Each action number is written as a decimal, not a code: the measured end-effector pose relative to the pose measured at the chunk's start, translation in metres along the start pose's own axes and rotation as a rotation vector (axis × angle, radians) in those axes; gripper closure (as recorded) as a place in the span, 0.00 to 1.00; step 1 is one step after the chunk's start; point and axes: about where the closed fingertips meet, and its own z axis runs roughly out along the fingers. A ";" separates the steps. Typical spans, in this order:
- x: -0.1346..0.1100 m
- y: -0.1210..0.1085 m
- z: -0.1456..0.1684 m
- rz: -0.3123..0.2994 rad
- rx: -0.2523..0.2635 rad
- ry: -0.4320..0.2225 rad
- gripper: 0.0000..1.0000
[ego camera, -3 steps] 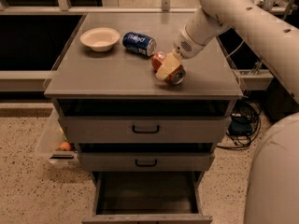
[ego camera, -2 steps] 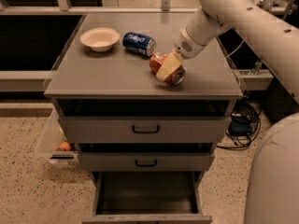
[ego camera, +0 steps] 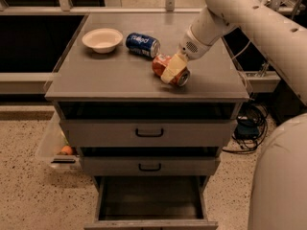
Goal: Place coke can into bottom drawer
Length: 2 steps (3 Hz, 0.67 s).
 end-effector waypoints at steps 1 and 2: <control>-0.002 0.000 -0.003 0.000 0.000 0.000 1.00; 0.010 0.008 -0.028 0.008 0.000 -0.071 1.00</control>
Offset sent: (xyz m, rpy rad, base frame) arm -0.1407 -0.1291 0.1348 0.4604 -0.2390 -0.0410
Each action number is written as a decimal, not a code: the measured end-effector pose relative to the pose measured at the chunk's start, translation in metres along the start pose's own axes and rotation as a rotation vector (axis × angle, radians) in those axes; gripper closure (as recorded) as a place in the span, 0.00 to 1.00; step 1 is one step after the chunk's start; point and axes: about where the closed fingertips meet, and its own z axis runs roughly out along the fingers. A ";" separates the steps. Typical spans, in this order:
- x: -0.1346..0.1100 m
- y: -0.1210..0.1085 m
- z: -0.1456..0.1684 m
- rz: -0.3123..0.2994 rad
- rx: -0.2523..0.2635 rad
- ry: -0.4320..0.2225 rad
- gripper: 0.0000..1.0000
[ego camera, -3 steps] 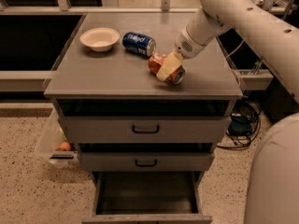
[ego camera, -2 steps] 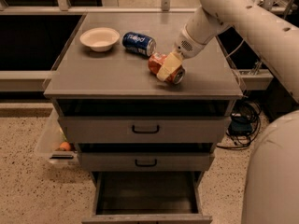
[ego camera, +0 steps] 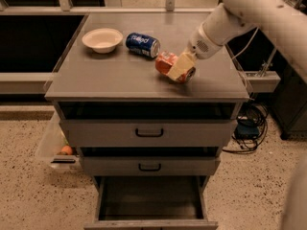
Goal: Place coke can into bottom drawer
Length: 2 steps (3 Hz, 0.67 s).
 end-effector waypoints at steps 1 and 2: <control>0.003 0.039 -0.062 -0.006 0.009 -0.178 1.00; 0.023 0.069 -0.117 -0.002 0.065 -0.290 1.00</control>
Offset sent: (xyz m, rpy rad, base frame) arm -0.1735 -0.1050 0.1221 0.3130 -0.3154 -0.1224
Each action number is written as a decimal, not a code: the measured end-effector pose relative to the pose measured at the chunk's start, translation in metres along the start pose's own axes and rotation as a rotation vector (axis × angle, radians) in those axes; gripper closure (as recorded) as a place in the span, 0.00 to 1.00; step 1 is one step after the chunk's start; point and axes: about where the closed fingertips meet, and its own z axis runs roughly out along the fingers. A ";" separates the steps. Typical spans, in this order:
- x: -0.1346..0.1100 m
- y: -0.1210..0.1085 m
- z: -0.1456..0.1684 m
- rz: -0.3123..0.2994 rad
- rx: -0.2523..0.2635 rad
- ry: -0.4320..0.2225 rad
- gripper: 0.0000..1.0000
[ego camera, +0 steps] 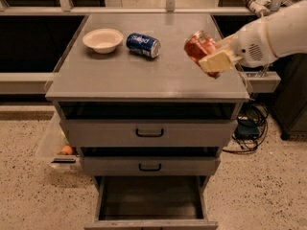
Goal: Place coke can into bottom drawer
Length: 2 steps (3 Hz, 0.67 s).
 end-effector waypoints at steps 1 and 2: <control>0.021 -0.006 -0.029 0.040 0.042 -0.009 1.00; 0.021 -0.006 -0.029 0.040 0.042 -0.008 1.00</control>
Offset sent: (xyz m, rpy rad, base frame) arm -0.0146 -0.0323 0.0028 0.0171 -0.0049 -0.0542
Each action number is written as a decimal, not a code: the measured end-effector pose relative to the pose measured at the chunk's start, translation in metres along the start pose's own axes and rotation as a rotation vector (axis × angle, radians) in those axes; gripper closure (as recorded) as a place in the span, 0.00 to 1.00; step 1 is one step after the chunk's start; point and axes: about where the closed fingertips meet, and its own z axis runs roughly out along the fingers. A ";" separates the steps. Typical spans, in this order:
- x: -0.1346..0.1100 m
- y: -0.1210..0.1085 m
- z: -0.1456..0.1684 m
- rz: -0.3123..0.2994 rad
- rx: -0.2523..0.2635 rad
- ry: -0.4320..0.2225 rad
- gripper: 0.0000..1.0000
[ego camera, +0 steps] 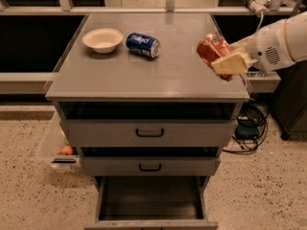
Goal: Place coke can into bottom drawer
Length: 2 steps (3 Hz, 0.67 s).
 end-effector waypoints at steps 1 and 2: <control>0.006 0.013 0.010 -0.025 -0.043 -0.016 1.00; 0.051 0.042 0.024 0.073 -0.108 -0.022 1.00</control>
Offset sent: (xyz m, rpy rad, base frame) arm -0.1195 0.0001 -0.2046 0.1731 0.3973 0.0044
